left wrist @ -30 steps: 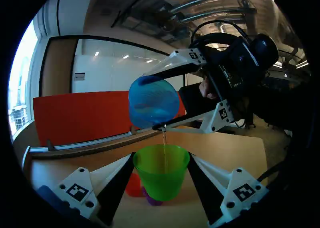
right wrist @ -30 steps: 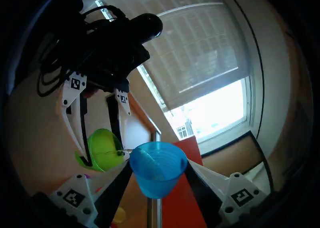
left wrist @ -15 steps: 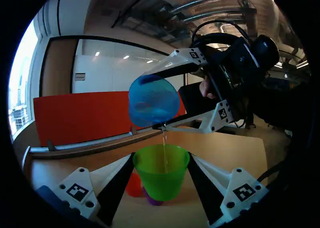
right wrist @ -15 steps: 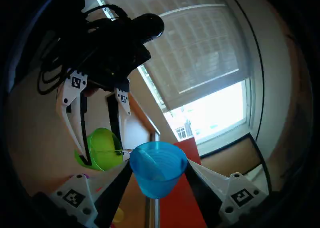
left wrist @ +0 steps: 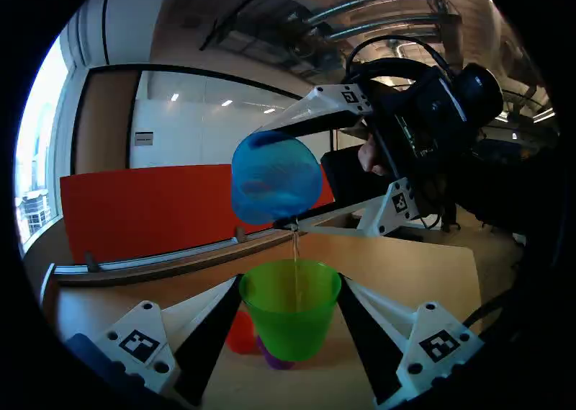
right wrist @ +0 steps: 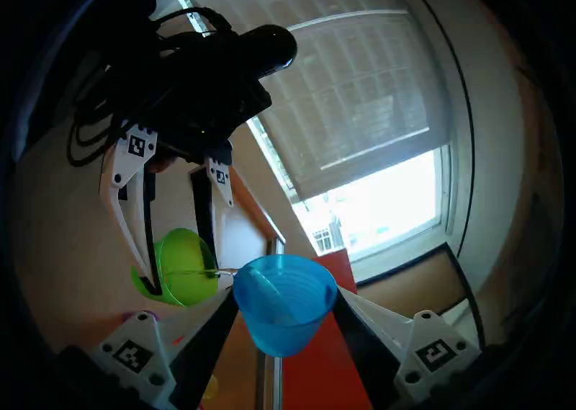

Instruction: Pour water

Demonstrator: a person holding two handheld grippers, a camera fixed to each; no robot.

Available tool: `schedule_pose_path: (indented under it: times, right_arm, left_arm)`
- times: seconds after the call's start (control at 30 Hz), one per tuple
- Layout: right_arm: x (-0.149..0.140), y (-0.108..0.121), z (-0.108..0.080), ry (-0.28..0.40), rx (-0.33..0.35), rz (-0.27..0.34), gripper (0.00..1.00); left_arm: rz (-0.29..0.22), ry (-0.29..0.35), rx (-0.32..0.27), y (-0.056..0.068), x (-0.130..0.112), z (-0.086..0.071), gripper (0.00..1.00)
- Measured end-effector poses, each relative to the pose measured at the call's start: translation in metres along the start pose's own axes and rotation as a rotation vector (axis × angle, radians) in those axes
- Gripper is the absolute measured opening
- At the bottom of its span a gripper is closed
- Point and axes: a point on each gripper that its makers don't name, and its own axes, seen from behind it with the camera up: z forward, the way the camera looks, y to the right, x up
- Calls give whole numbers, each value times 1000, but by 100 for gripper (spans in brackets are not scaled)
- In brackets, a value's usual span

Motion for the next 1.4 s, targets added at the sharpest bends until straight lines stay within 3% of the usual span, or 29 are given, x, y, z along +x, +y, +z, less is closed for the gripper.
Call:
schedule_pose_path:
  times: [1.4]
  right_arm:
    - [11,0,-3,16,-4,-38,91]
  left_arm:
    - [2,-1,-13,4,1,-3,90]
